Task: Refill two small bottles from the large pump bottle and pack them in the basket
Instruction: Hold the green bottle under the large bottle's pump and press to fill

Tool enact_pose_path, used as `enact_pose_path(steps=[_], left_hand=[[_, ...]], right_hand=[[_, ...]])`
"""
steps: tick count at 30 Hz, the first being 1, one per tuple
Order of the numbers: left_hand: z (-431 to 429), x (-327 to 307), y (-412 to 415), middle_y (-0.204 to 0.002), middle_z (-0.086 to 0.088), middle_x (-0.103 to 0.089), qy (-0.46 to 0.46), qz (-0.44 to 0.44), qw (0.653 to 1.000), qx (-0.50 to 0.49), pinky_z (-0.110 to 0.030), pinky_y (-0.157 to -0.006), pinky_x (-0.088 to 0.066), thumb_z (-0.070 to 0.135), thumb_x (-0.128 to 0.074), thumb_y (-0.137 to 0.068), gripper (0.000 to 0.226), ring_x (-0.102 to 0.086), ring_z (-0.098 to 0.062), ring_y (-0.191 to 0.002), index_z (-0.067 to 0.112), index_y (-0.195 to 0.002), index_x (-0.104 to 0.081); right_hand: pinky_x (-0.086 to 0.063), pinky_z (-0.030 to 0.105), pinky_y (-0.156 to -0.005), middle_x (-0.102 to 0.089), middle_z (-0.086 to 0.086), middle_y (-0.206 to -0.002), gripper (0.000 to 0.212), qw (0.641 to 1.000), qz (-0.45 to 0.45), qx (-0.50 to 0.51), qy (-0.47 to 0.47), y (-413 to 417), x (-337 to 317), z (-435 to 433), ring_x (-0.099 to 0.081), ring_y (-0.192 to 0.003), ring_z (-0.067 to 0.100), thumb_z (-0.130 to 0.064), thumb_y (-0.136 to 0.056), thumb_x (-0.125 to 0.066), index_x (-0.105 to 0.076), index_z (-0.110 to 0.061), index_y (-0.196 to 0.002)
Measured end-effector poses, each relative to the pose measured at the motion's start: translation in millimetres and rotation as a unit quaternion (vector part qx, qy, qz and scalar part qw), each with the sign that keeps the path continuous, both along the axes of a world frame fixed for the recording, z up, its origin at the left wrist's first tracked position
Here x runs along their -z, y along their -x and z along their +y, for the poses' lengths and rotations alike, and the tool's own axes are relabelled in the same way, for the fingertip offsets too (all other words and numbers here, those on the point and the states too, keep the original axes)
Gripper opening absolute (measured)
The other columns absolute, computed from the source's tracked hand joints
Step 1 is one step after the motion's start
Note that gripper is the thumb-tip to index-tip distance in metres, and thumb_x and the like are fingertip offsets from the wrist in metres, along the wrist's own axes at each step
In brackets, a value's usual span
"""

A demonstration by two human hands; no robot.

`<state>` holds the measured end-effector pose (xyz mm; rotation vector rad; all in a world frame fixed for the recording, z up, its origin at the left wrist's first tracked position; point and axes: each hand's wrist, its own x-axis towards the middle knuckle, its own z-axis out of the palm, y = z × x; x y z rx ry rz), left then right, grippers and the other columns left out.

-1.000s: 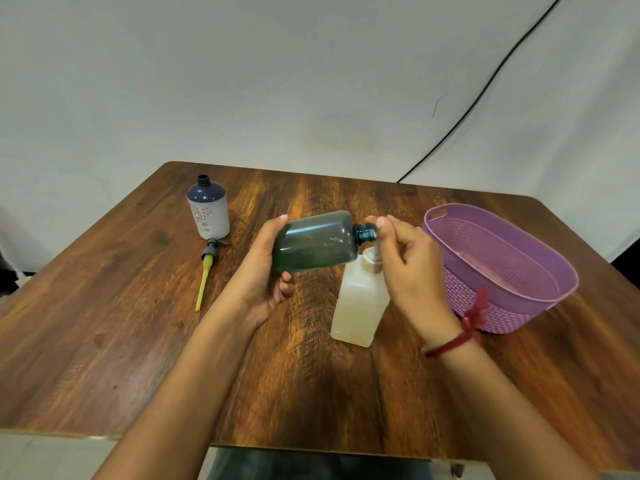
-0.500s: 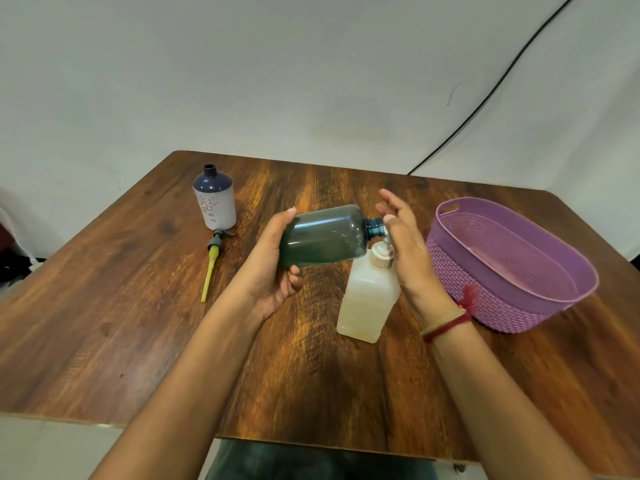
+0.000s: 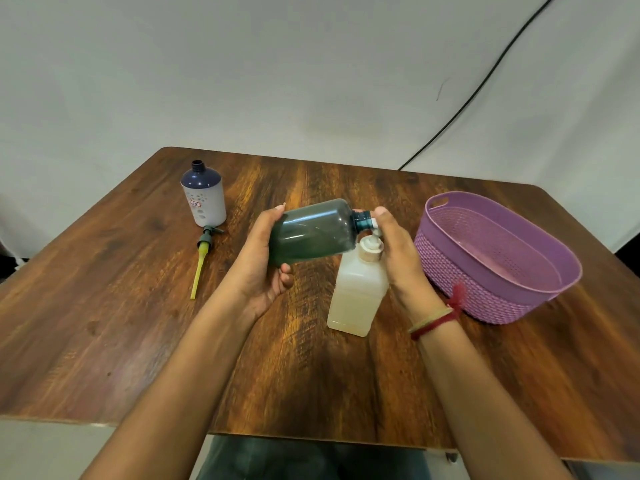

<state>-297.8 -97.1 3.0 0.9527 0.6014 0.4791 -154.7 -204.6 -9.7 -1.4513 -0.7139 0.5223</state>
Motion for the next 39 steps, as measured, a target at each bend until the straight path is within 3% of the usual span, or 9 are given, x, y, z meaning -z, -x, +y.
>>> enact_pose_path(steps=[3,9,14,17,22,26,31,35,39], left_hand=[[-1,3,-3,-0.059,0.002,-0.06,0.007,0.008,1.0,-0.012,-0.011,-0.033,-0.036,0.05,-0.051,-0.089,0.037,-0.041,-0.004,-0.036,0.016,-0.101,-0.057],[-1,5,-3,-0.059,0.002,-0.061,0.009,0.016,1.0,-0.018,-0.011,-0.034,-0.036,0.052,-0.051,-0.089,0.039,-0.041,-0.004,-0.037,0.016,-0.102,-0.058],[-1,5,-6,-0.059,0.002,-0.061,0.009,0.011,1.0,-0.015,-0.011,-0.033,-0.036,0.051,-0.048,-0.09,0.04,-0.041,-0.004,-0.036,0.015,-0.106,-0.057],[0,5,-6,-0.06,0.002,-0.062,0.006,0.007,1.0,-0.013,-0.011,-0.032,-0.035,0.05,-0.048,-0.09,0.041,-0.041,-0.003,-0.036,0.014,-0.107,-0.057],[0,4,-8,-0.06,0.003,-0.063,0.005,0.007,1.0,-0.011,-0.01,-0.032,-0.034,0.05,-0.048,-0.091,0.035,-0.039,-0.003,-0.037,0.017,-0.099,-0.058],[1,6,-8,-0.061,0.003,-0.063,0.002,0.019,1.0,-0.021,-0.012,-0.032,-0.032,0.05,-0.049,-0.09,0.036,-0.038,-0.004,-0.038,0.017,-0.102,-0.057],[0,4,-6,-0.062,0.002,-0.064,0.005,0.011,1.0,-0.017,-0.011,-0.031,-0.033,0.049,-0.049,-0.091,0.033,-0.038,-0.004,-0.037,0.018,-0.098,-0.057],[0,0,-4,-0.064,0.002,-0.063,-0.003,0.008,1.0,-0.018,-0.012,-0.031,-0.032,0.048,-0.049,-0.091,0.032,-0.038,-0.004,-0.038,0.018,-0.094,-0.057],[2,-3,-4,-0.065,0.002,-0.061,-0.003,0.015,0.999,-0.028,-0.012,-0.032,-0.031,0.047,-0.05,-0.091,0.028,-0.037,-0.004,-0.038,0.019,-0.091,-0.057]], right_hand=[[-0.048,0.035,-0.079,-0.062,0.011,-0.107,0.033,0.999,-0.026,0.007,-0.026,0,1,5,-0.058,-0.092,0.02,-0.036,-0.085,-0.036,-0.066,-0.025,-0.093],[-0.041,0.033,-0.065,-0.053,0.0,-0.061,0.047,0.993,-0.052,0.106,-0.025,9,11,8,-0.052,-0.064,0.019,-0.052,-0.093,-0.038,-0.054,-0.022,-0.061],[-0.044,0.034,-0.067,-0.056,0.005,-0.058,0.067,0.995,-0.029,0.094,-0.005,6,4,11,-0.055,-0.062,0.021,-0.075,-0.083,-0.032,-0.052,-0.018,-0.055],[-0.049,0.033,-0.066,-0.06,0.001,-0.056,0.064,0.999,0.016,0.051,0.003,4,0,8,-0.06,-0.058,0.017,-0.072,-0.075,-0.032,-0.057,-0.016,-0.059],[-0.049,0.031,-0.066,-0.064,0.004,-0.079,0.037,0.997,0.064,0.05,-0.004,0,3,9,-0.062,-0.068,0.014,-0.045,-0.097,-0.038,-0.061,-0.019,-0.084],[-0.049,0.035,-0.075,-0.055,0.008,-0.118,0.026,0.999,-0.006,0.033,-0.008,-3,5,7,-0.057,-0.096,0.021,-0.04,-0.084,-0.038,-0.059,-0.038,-0.1],[-0.051,0.028,-0.067,-0.065,0.004,-0.086,0.041,0.998,0.042,0.033,0.022,1,-3,7,-0.063,-0.072,0.012,-0.049,-0.096,-0.039,-0.062,-0.015,-0.093],[-0.056,0.037,-0.075,-0.068,0.014,-0.097,0.097,0.988,0.137,-0.02,0.061,-6,-19,7,-0.068,-0.084,0.022,-0.089,-0.053,-0.049,-0.059,-0.011,-0.111],[-0.051,0.019,-0.051,-0.065,0.003,-0.074,0.065,0.987,0.095,-0.047,0.117,-15,-34,12,-0.065,-0.059,0.009,-0.07,-0.085,-0.032,-0.061,-0.012,-0.088]])
